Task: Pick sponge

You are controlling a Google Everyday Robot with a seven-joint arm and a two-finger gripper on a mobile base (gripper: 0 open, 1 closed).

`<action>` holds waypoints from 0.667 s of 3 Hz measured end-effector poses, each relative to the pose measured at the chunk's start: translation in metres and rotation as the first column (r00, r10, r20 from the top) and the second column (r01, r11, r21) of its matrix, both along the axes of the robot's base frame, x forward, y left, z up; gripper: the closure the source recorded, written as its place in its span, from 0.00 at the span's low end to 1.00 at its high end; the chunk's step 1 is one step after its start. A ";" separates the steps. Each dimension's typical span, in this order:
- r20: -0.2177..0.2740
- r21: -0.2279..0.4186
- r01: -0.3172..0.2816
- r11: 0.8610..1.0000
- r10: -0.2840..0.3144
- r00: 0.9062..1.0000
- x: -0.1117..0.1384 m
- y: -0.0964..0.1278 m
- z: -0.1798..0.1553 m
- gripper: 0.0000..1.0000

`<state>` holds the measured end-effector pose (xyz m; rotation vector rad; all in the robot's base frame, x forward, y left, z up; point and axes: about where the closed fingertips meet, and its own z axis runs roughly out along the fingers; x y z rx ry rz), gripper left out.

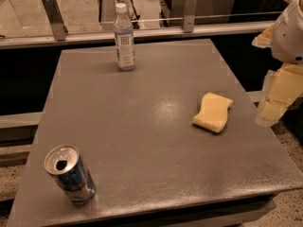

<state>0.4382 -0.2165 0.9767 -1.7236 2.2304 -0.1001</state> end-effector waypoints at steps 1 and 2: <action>0.000 0.000 0.000 1.000 0.000 1.000 0.000 0.000 0.000 0.00; 0.008 0.039 -0.023 0.999 0.023 1.000 0.007 0.004 -0.008 0.00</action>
Offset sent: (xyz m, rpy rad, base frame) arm 0.0189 0.0077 -0.0252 0.1002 0.0019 0.0610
